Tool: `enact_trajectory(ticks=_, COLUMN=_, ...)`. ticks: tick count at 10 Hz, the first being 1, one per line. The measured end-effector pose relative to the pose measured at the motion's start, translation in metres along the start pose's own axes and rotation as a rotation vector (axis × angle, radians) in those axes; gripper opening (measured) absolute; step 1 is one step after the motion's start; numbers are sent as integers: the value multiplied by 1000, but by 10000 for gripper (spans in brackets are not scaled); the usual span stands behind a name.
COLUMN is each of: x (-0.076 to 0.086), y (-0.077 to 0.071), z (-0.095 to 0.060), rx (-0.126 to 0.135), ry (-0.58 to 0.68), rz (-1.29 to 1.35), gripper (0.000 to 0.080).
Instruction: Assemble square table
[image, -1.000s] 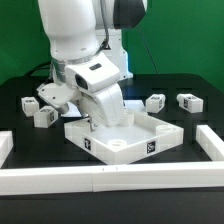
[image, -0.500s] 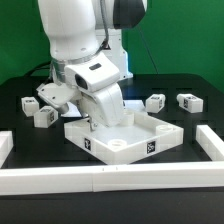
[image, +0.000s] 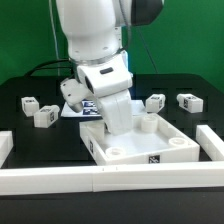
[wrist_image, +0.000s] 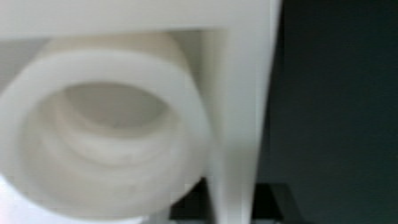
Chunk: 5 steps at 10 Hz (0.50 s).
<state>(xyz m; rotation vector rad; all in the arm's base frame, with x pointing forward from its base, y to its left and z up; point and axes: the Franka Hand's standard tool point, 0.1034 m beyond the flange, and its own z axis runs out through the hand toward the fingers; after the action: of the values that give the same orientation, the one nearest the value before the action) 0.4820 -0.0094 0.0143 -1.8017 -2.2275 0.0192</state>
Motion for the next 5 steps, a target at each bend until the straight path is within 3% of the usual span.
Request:
enact_trajectory(ticks=2, x=22, y=13, z=6, rx=28, ry=41, rz=123, gripper=77)
enact_trajectory(ticks=4, x=32, y=18, z=3, rx=97, ry=88, rz=183, gripper=84)
enact_trajectory(ticks=5, x=31, y=17, z=4, rx=96, ry=101, rz=198, gripper=91)
